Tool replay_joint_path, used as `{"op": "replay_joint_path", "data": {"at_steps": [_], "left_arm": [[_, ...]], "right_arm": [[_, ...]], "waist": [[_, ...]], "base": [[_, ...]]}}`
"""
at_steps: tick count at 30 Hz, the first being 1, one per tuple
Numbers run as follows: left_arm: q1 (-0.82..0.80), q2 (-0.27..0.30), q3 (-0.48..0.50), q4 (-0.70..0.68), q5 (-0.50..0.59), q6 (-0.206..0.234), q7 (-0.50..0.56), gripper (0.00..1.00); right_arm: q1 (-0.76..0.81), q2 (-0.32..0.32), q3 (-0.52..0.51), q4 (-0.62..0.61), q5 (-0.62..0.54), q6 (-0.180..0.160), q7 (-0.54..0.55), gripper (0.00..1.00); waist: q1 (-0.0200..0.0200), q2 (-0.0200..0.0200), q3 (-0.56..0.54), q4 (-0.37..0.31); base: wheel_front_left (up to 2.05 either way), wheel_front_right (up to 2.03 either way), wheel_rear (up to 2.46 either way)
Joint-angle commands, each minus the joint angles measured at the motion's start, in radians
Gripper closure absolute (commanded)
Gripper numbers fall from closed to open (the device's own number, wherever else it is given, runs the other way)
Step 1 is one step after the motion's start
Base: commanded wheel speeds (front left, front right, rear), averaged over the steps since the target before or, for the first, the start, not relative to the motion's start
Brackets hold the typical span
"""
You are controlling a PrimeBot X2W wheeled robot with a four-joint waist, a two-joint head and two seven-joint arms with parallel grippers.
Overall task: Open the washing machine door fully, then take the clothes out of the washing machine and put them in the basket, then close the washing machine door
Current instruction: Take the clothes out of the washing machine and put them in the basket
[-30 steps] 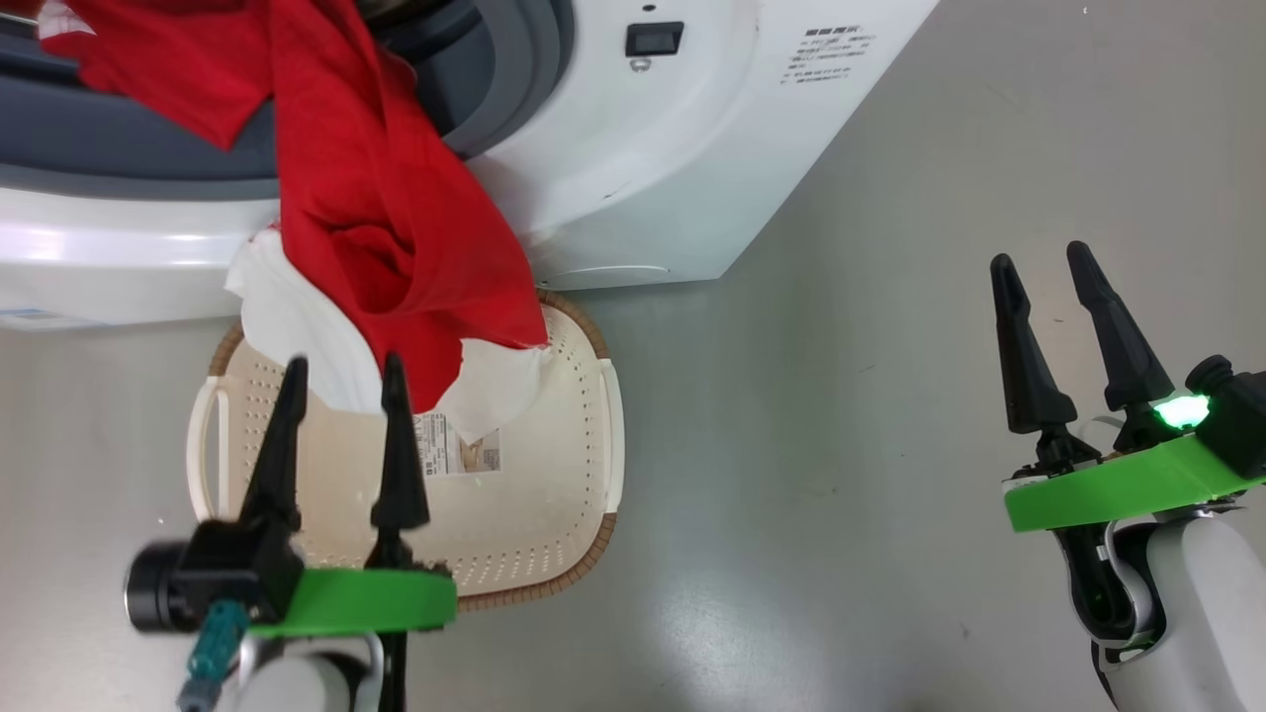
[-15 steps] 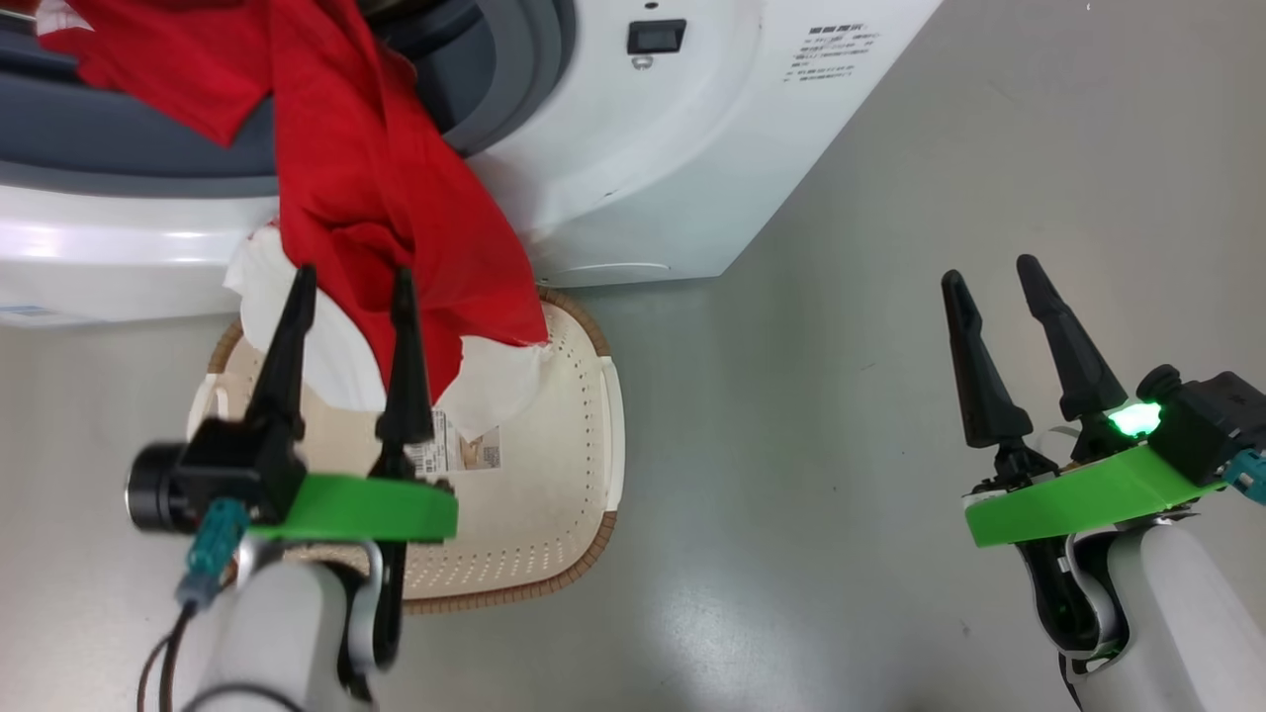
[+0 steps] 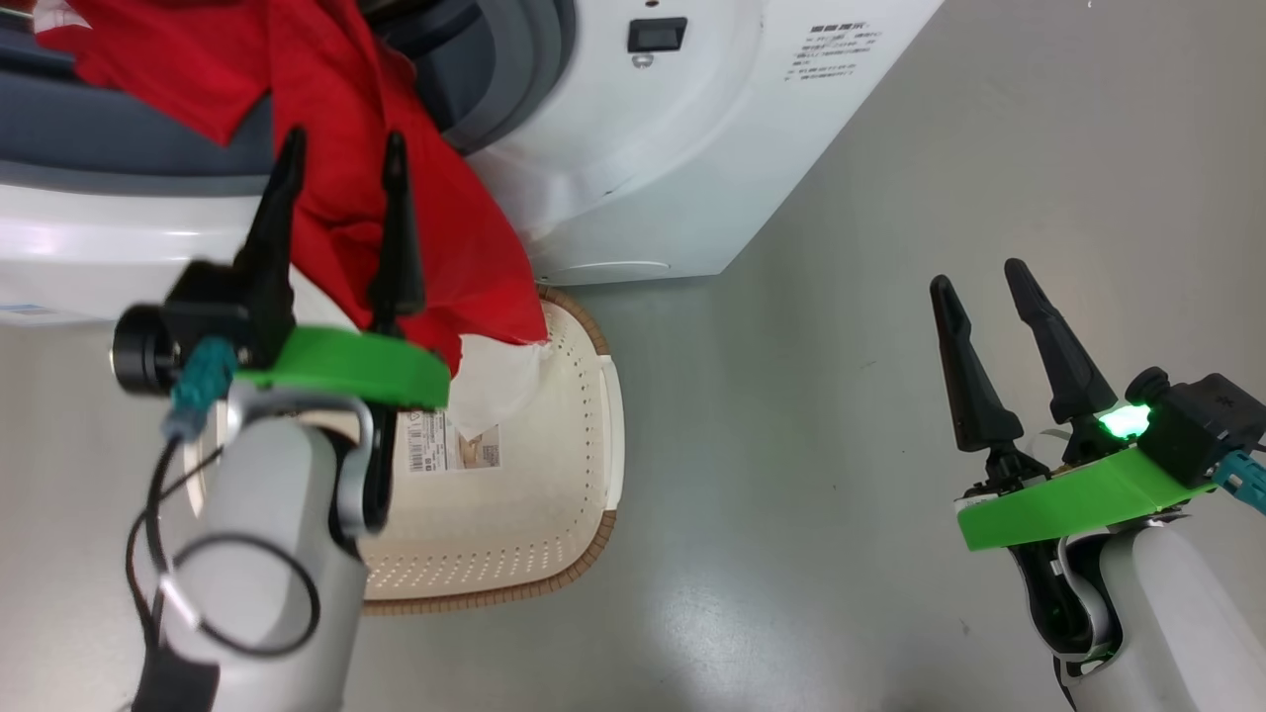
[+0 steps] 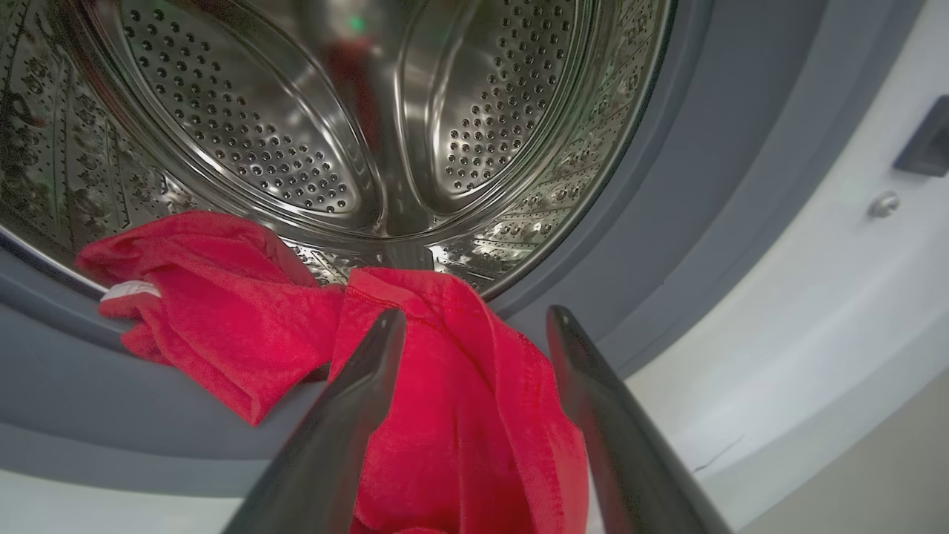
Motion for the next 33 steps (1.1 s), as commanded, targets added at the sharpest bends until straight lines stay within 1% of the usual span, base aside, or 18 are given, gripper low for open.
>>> {"op": "replay_joint_path", "data": {"at_steps": [1, 7, 21, 27, 33], "left_arm": [[-0.015, 0.018, 0.02, -0.008, -0.012, -0.009, -0.005, 0.0], [-0.139, 0.018, -0.005, 0.144, -0.031, -0.025, -0.005, 0.0], [-0.391, 0.019, -0.054, 0.545, -0.063, -0.028, 0.009, 0.0], [-0.453, 0.033, -0.044, 0.662, -0.076, -0.01, 0.026, 0.0], [-0.496, 0.043, -0.044, 0.74, -0.082, -0.003, 0.028, 0.0]], "right_arm": [[0.02, -0.002, 0.02, -0.02, 0.002, 0.0, -0.006, 0.0], [0.021, 0.0, 0.017, -0.02, 0.003, 0.0, -0.006, 0.0], [0.016, 0.0, 0.004, -0.027, 0.004, 0.0, -0.006, 0.0], [0.013, 0.0, 0.0, -0.03, 0.004, 0.0, -0.006, 0.0], [0.011, -0.001, -0.002, -0.032, 0.004, 0.0, -0.006, 0.0]], "waist": [[0.0, 0.0, 0.0, 0.0], [0.0, 0.0, 0.003, -0.003], [0.0, 0.0, 0.021, -0.005], [0.0, 0.0, 0.025, -0.004], [0.0, 0.0, 0.029, -0.002]], "base": [[0.0, 0.0, 0.0], [0.0, 0.0, 0.0], [0.0, 0.0, 0.0], [0.0, 0.0, 0.0], [0.0, 0.0, 0.0]]}}
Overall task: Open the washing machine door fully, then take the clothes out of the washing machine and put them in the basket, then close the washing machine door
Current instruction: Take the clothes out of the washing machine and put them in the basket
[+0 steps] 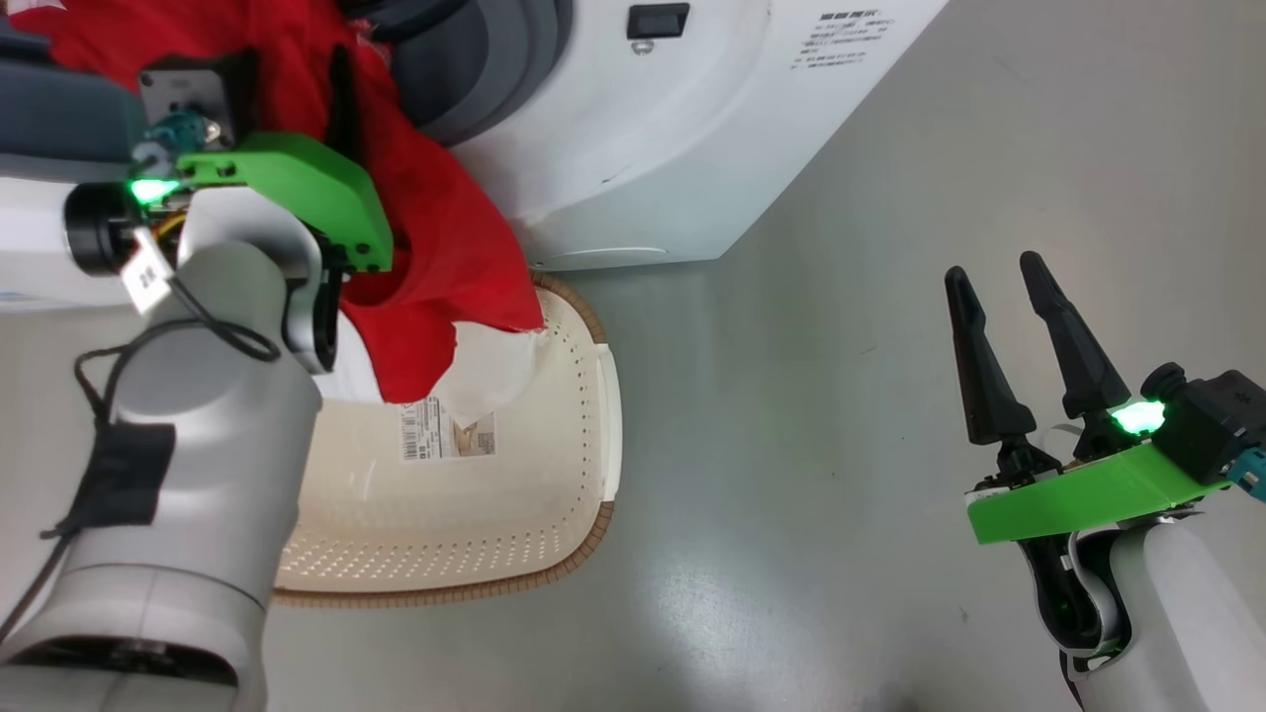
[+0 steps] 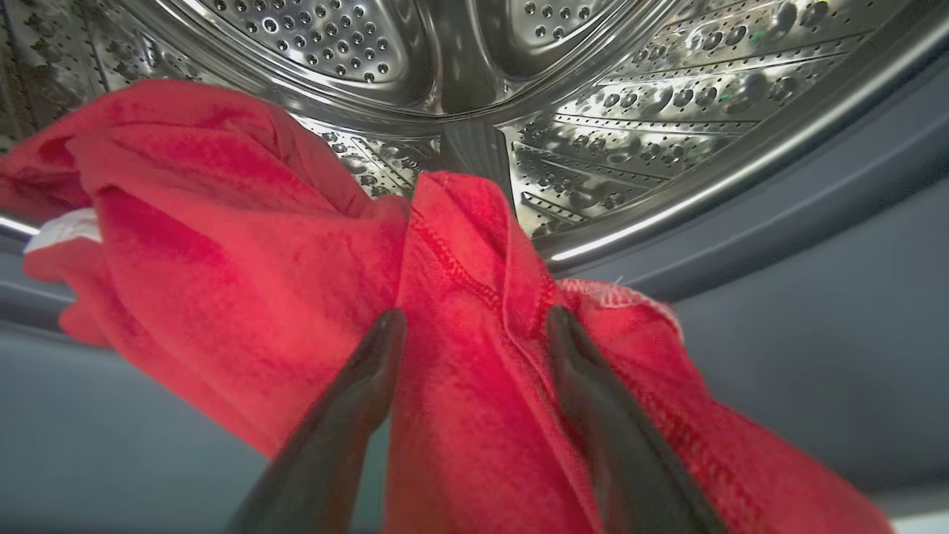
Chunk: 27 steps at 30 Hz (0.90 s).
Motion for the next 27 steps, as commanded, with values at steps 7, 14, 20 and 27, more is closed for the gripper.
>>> {"op": "replay_joint_path", "data": {"at_steps": [7, 14, 20, 27], "left_arm": [[-0.041, 0.04, 0.01, 0.048, -0.023, -0.008, -0.002, 0.72], [-0.055, 0.032, 0.001, 0.075, -0.039, -0.039, -0.009, 1.0], [-0.053, 0.028, -0.006, 0.053, -0.042, -0.046, -0.027, 1.0], [0.043, 0.032, 0.016, -0.121, -0.034, -0.035, -0.032, 1.0]], "right_arm": [[0.007, -0.004, 0.017, -0.025, 0.003, 0.0, -0.006, 0.0], [0.004, -0.005, 0.014, -0.027, 0.003, 0.0, -0.006, 0.0], [0.006, -0.005, 0.009, -0.027, 0.001, 0.0, -0.006, 0.0], [0.016, -0.005, 0.003, -0.026, -0.001, 0.0, -0.006, 0.0]], "waist": [[0.0, -0.0001, 0.003, 0.001], [0.0, -0.0001, 0.005, 0.001], [0.0, -0.0001, 0.003, 0.004], [0.0, -0.0001, -0.01, 0.013]], "base": [[0.0, 0.0, 0.0], [0.0, 0.0, 0.0], [0.0, 0.0, 0.0], [0.0, 0.0, 0.0]]}}
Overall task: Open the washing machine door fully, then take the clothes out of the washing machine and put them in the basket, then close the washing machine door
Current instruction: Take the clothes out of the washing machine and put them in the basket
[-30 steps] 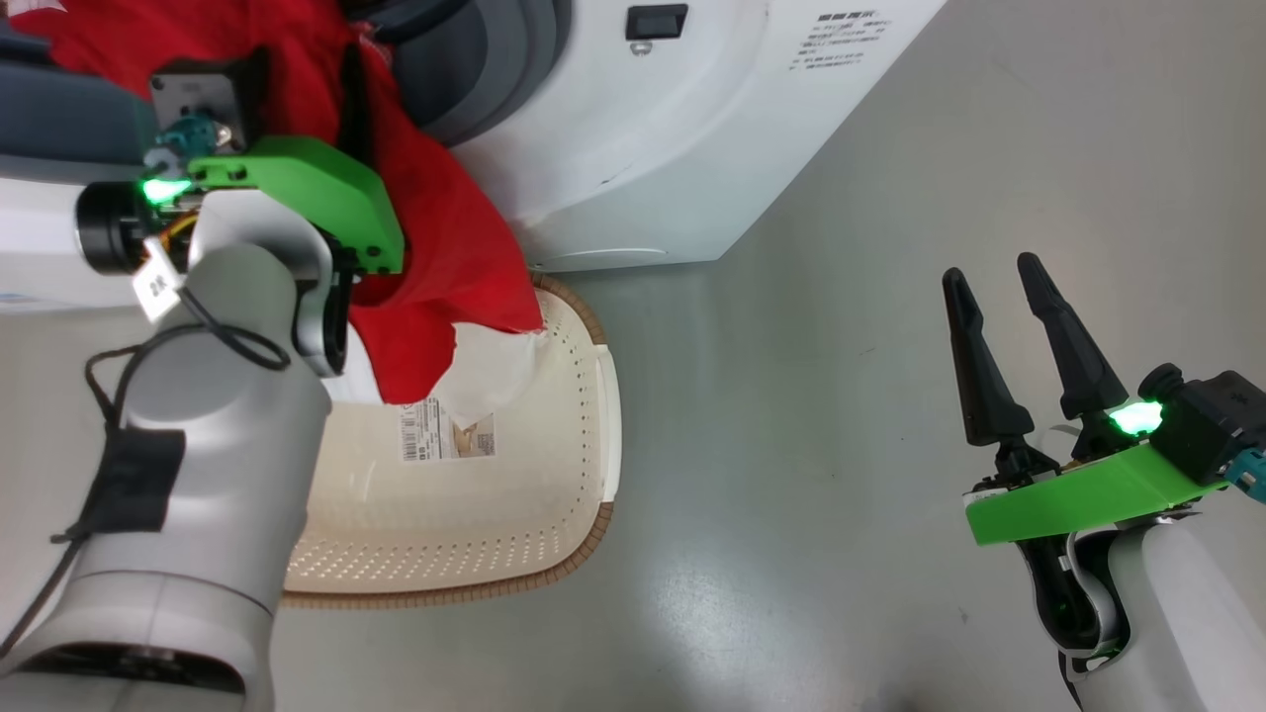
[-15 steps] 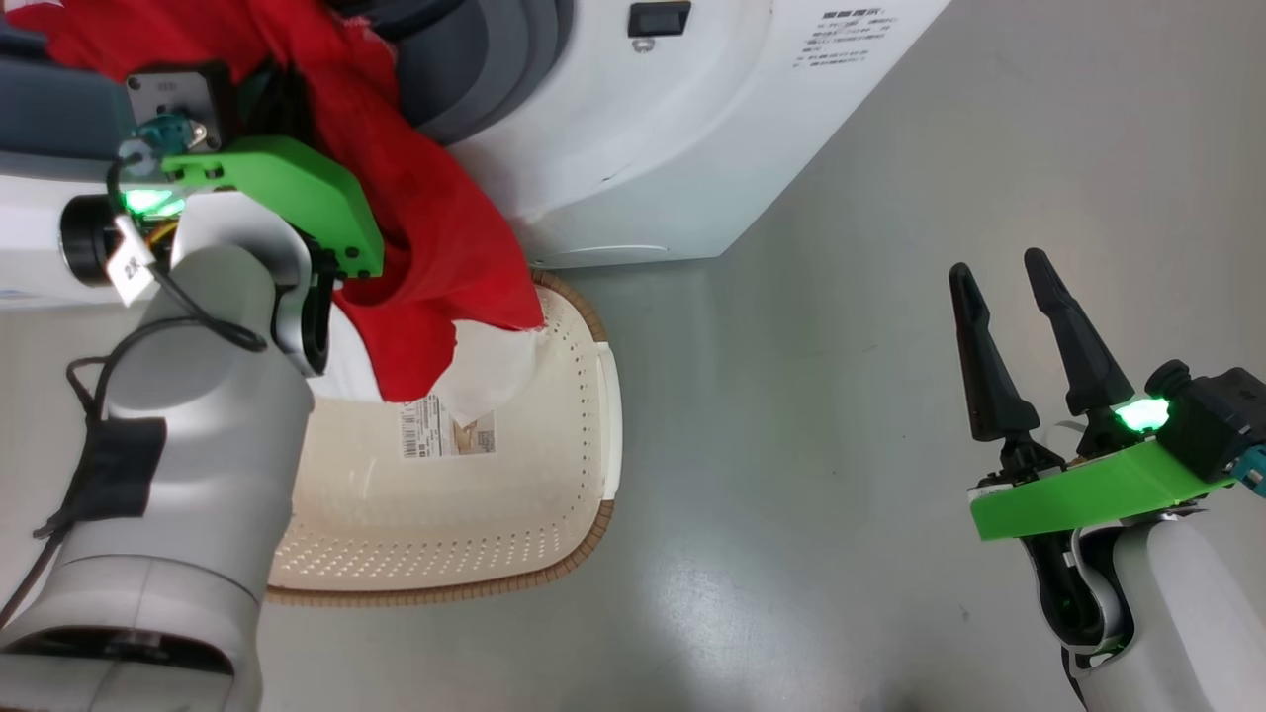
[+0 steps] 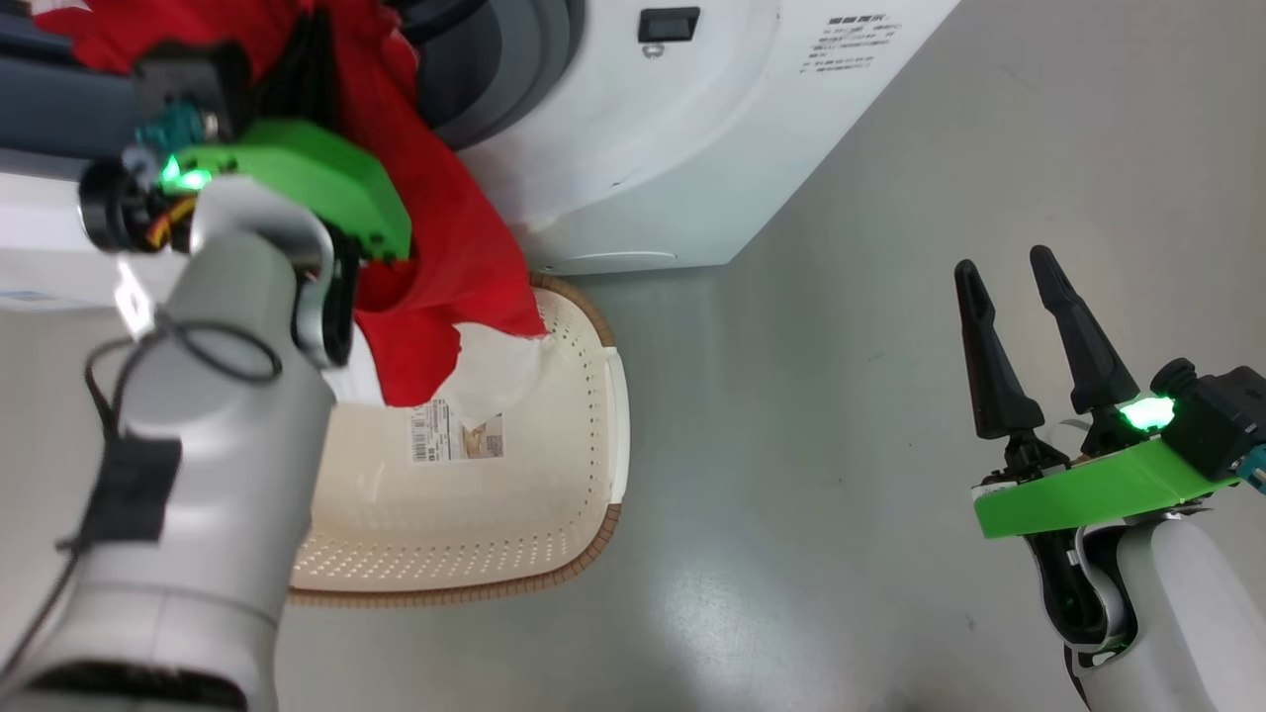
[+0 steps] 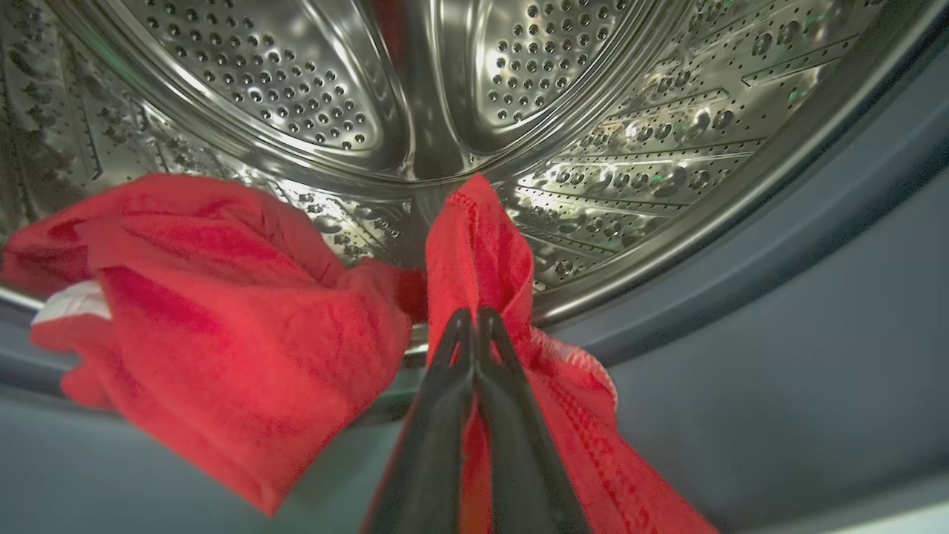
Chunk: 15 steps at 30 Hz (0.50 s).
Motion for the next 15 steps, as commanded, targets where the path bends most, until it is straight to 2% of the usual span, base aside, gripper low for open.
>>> {"op": "replay_joint_path", "data": {"at_steps": [1, 10, 15], "left_arm": [[0.05, 0.035, 0.024, -0.057, 0.002, 0.009, -0.01, 1.0], [0.284, 0.03, 0.072, -0.296, 0.027, 0.009, -0.01, 1.0], [0.411, 0.026, 0.081, -0.384, 0.036, 0.004, -0.01, 1.0]], "right_arm": [[0.022, -0.005, 0.016, -0.024, -0.001, 0.0, -0.006, 0.0], [0.043, -0.006, 0.019, -0.02, -0.004, 0.0, -0.006, 0.0], [0.05, -0.008, 0.022, -0.018, -0.004, 0.0, -0.006, 0.0]], "waist": [[0.0, 0.0, -0.005, 0.003], [0.0, 0.0, -0.034, 0.013], [0.0, 0.0, -0.048, 0.014]], "base": [[0.0, 0.0, 0.0], [0.0, 0.0, 0.0], [0.0, 0.0, 0.0]]}}
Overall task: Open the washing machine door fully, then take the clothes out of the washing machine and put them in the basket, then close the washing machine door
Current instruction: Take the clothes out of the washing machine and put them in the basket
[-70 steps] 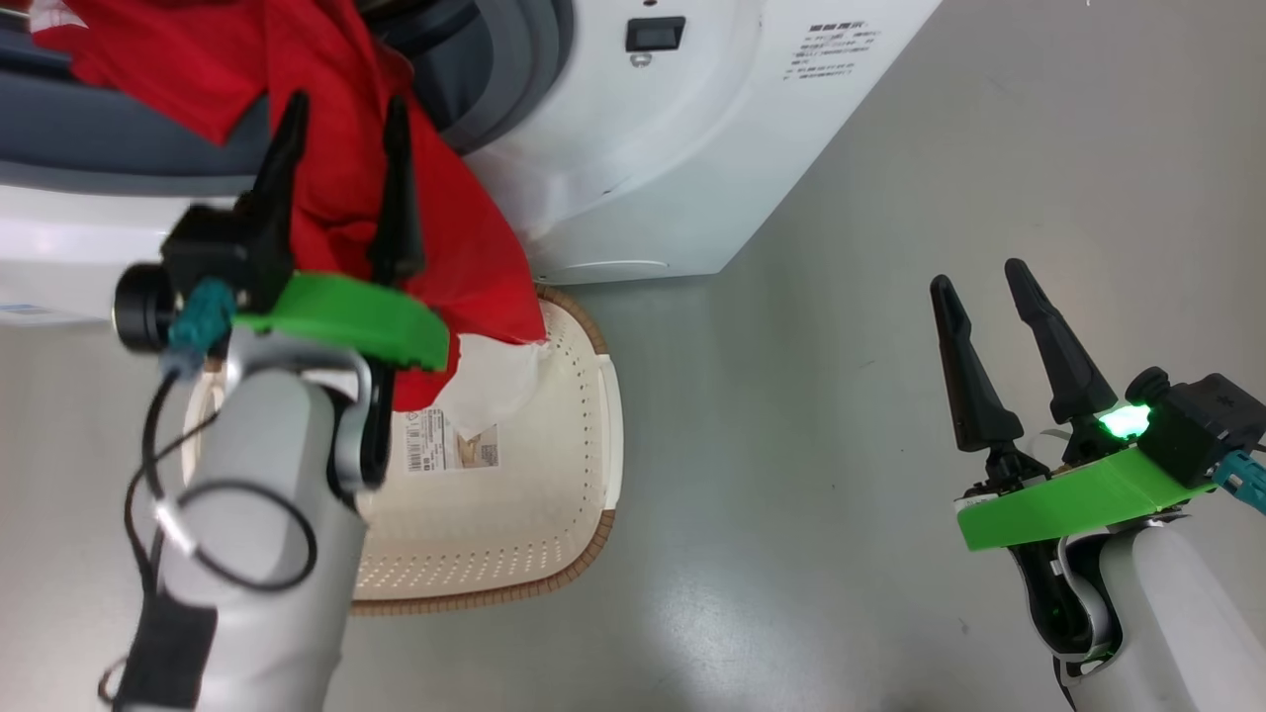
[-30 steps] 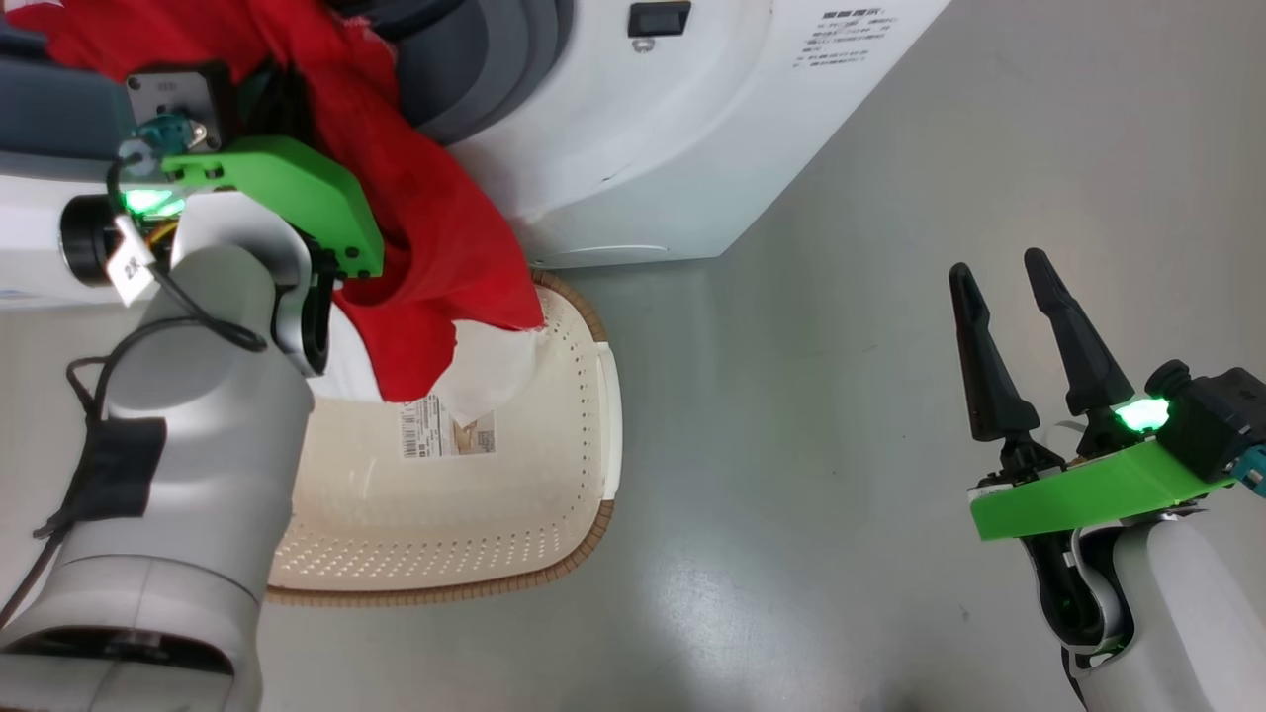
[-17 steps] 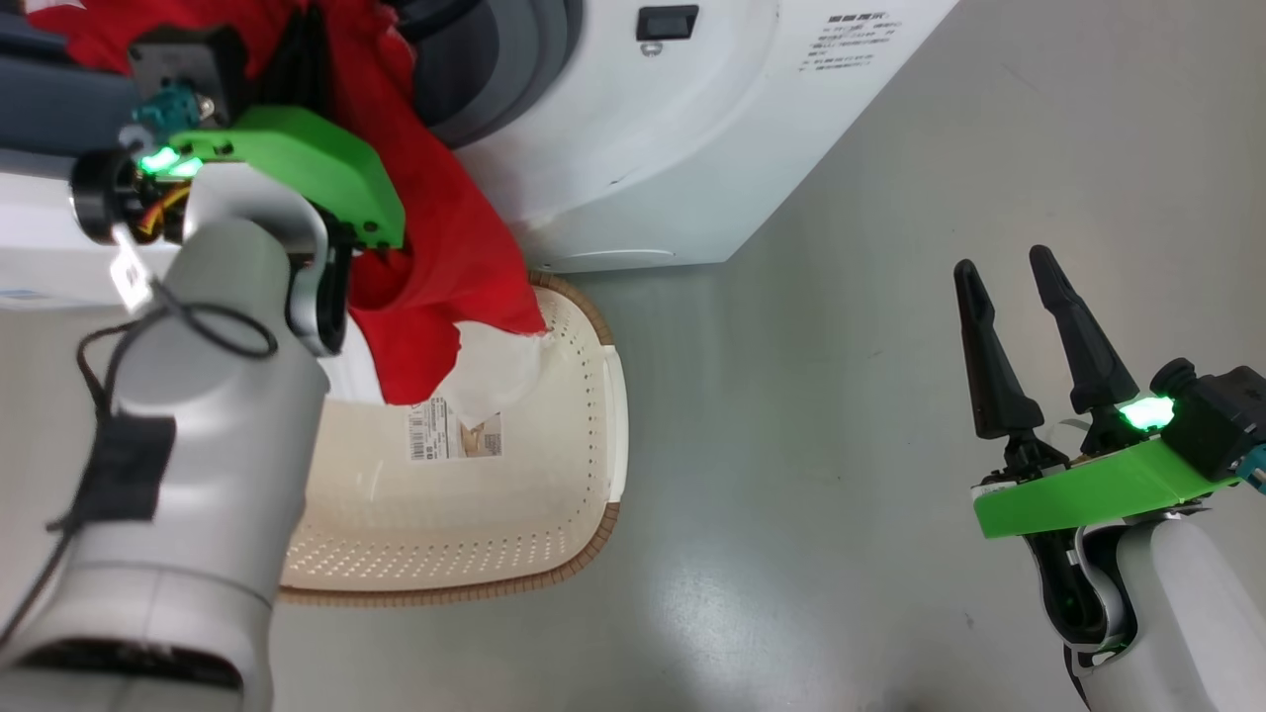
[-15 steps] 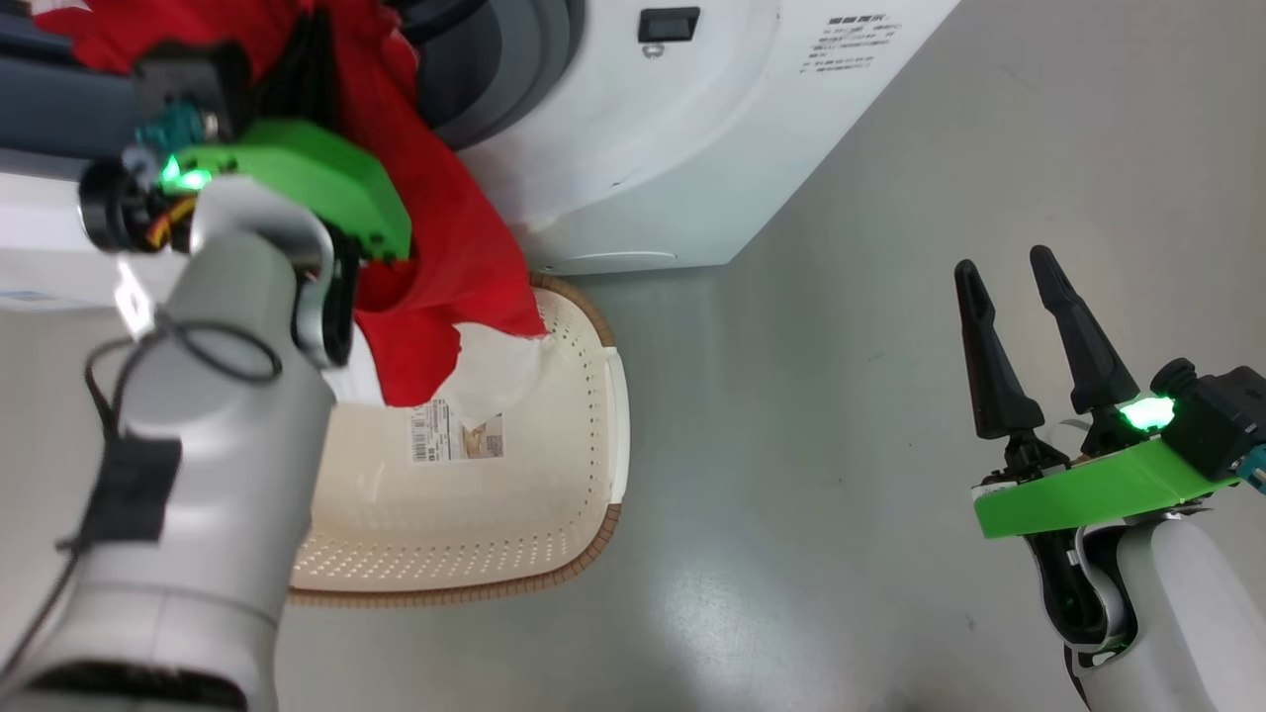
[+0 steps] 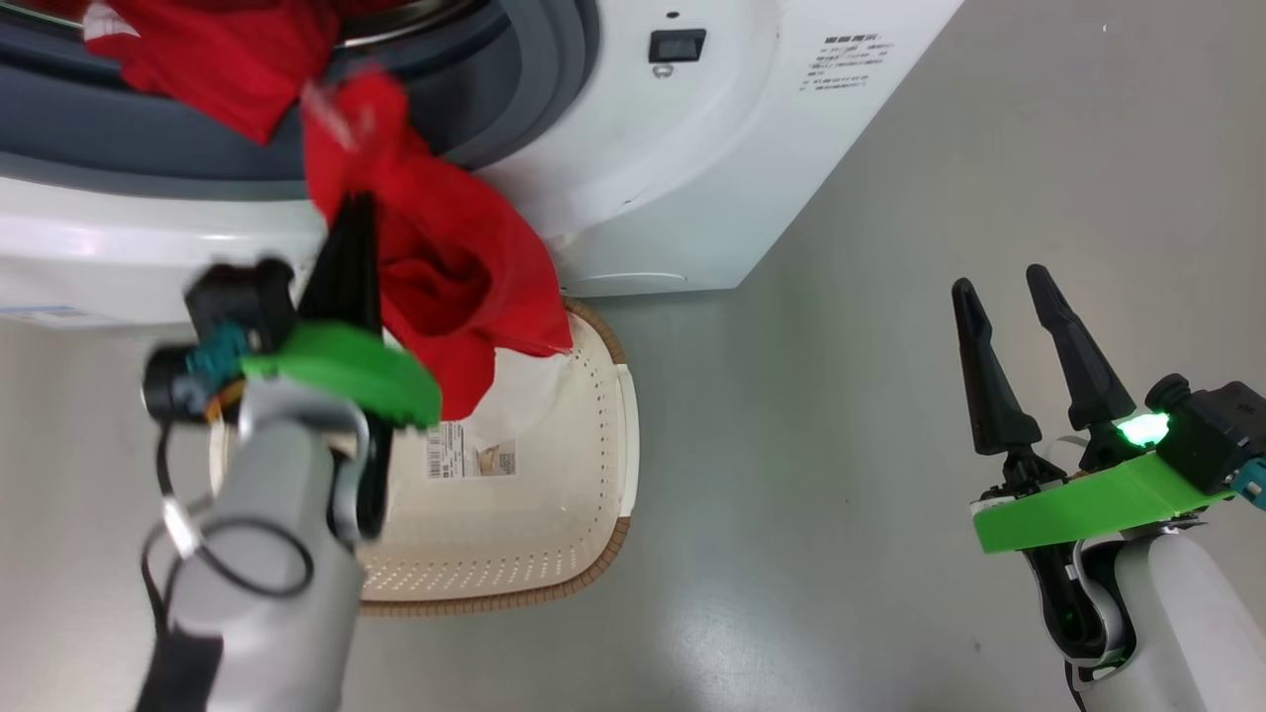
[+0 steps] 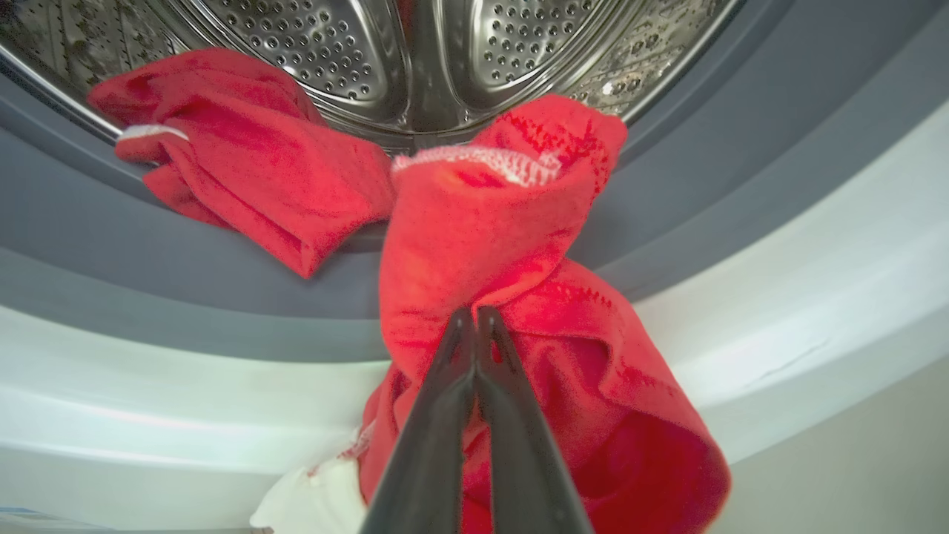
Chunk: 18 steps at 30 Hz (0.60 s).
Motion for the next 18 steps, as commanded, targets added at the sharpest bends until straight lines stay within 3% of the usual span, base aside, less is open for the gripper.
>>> {"op": "replay_joint_path", "data": {"at_steps": [1, 10, 18], "left_arm": [[0.059, 0.024, 0.026, -0.039, 0.014, -0.003, -0.008, 1.0], [0.212, 0.019, -0.003, -0.071, -0.024, -0.006, -0.008, 1.0], [0.229, 0.019, -0.03, -0.02, -0.053, 0.006, -0.008, 1.0]], "right_arm": [[0.029, -0.006, 0.021, -0.021, -0.003, 0.0, -0.006, 0.0], [0.031, -0.008, 0.026, -0.021, -0.001, 0.0, -0.006, 0.0], [0.015, -0.008, 0.027, -0.025, 0.0, 0.0, -0.006, 0.0]], "waist": [[0.0, -0.0001, -0.005, 0.0], [0.0, -0.0001, -0.003, 0.0], [0.0, -0.0001, 0.02, -0.009]], "base": [[0.0, 0.0, 0.0], [0.0, 0.0, 0.0], [0.0, 0.0, 0.0]]}}
